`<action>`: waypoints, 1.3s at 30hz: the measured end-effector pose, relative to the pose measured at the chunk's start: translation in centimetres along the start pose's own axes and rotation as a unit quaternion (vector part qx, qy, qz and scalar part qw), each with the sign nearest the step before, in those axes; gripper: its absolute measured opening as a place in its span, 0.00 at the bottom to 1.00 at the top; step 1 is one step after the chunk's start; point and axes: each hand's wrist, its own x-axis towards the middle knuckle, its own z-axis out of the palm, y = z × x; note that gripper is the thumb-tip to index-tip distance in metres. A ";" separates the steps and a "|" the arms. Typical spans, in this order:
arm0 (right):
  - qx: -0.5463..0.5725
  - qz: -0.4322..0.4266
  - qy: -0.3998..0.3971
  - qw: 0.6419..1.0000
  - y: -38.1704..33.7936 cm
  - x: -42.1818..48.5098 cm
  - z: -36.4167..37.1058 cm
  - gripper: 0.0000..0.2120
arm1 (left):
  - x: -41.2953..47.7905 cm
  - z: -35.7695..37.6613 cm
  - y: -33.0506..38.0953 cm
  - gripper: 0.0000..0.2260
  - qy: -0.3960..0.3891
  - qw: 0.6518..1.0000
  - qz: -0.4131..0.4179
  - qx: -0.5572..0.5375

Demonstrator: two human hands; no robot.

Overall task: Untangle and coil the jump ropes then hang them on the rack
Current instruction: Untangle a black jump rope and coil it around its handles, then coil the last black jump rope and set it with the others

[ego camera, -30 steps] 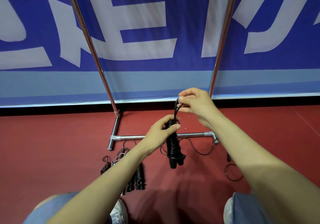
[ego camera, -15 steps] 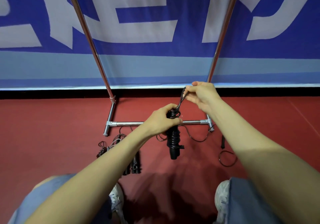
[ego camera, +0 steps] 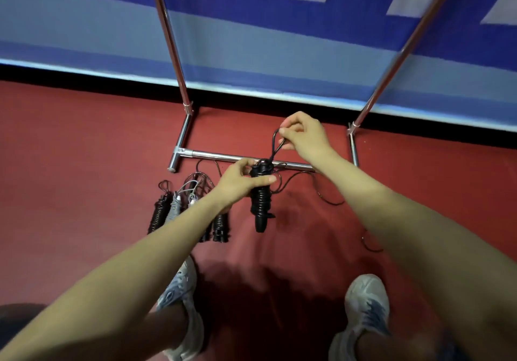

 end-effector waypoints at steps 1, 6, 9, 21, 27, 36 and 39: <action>-0.010 0.009 -0.009 1.000 1.6 0.6 1.1 0.11 | 1.0 -0.3 -1.4 0.26 0.037 0.999 -0.011 0.023; -0.131 0.041 -0.112 0.984 11.5 3.1 6.0 0.09 | 5.5 -1.5 -7.4 0.29 0.098 0.962 -0.059 0.246; -0.214 0.032 -0.123 0.969 15.9 4.7 8.6 0.06 | 7.8 -1.5 -10.3 0.29 0.105 0.942 -0.083 0.308; -0.269 0.021 -0.177 0.947 23.3 6.6 14.3 0.07 | 10.6 -0.4 -18.4 0.32 0.148 0.865 -0.030 0.478; -0.264 0.029 -0.174 0.948 24.9 4.7 14.8 0.09 | 7.7 -0.6 -21.2 0.27 0.125 0.849 0.024 0.512; -0.312 0.024 -0.197 0.929 24.0 3.4 10.8 0.24 | 9.5 1.3 -16.6 0.25 0.093 0.836 -0.031 0.539; -0.309 0.030 -0.155 0.938 23.6 3.4 7.2 0.22 | 11.0 2.7 -14.7 0.23 0.076 0.859 -0.014 0.506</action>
